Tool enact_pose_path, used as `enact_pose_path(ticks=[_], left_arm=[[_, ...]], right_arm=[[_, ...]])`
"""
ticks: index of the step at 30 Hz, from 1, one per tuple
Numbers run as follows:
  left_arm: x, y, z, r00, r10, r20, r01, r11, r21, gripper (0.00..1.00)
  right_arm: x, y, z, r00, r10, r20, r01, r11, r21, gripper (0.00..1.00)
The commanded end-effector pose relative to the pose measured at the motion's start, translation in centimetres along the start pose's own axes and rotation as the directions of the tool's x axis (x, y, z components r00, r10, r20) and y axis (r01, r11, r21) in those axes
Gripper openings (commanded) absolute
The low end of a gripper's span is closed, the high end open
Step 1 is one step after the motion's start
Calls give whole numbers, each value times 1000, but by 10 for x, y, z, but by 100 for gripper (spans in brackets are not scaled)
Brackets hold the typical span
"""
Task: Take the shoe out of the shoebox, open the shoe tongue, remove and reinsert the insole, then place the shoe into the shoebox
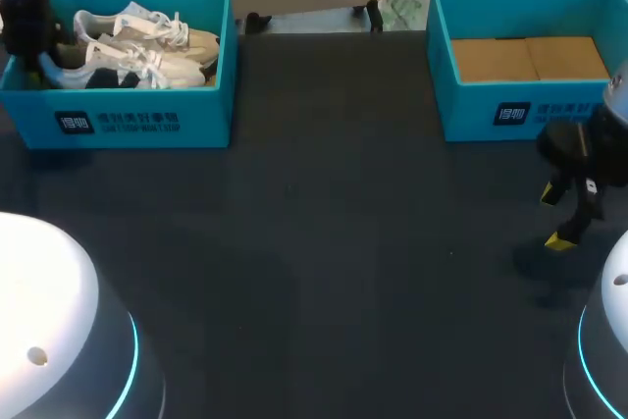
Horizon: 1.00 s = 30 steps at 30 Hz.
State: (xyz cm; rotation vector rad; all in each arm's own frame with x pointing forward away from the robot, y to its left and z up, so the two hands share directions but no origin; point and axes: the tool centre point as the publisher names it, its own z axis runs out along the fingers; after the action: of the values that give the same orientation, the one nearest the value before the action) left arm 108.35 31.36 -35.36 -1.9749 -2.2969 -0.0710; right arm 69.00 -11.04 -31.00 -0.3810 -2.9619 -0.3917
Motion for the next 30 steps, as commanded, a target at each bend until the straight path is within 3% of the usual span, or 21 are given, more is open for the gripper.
enact_pose_path(ticks=[1, 9, 18, 30], left_arm=[[5, -10, -26, 1000, -4, 15, 4, 1000, -21, 0], [12, -17, -58, 998, 8, 56, -5, 999, -53, 0], [13, -28, -88, 1000, 14, 28, -11, 995, -99, 0], [12, -44, -159, 999, -4, 33, 7, 995, -100, 0]], right_arm=[[1, 0, 0, 1000, 0, 1, 0, 1000, 0, 100], [1, 0, 0, 1000, 0, 1, 0, 1000, 0, 100], [1, 0, 0, 1000, 0, 1, 0, 1000, 0, 100], [1, 0, 0, 1000, 0, 1, 0, 1000, 0, 100]])
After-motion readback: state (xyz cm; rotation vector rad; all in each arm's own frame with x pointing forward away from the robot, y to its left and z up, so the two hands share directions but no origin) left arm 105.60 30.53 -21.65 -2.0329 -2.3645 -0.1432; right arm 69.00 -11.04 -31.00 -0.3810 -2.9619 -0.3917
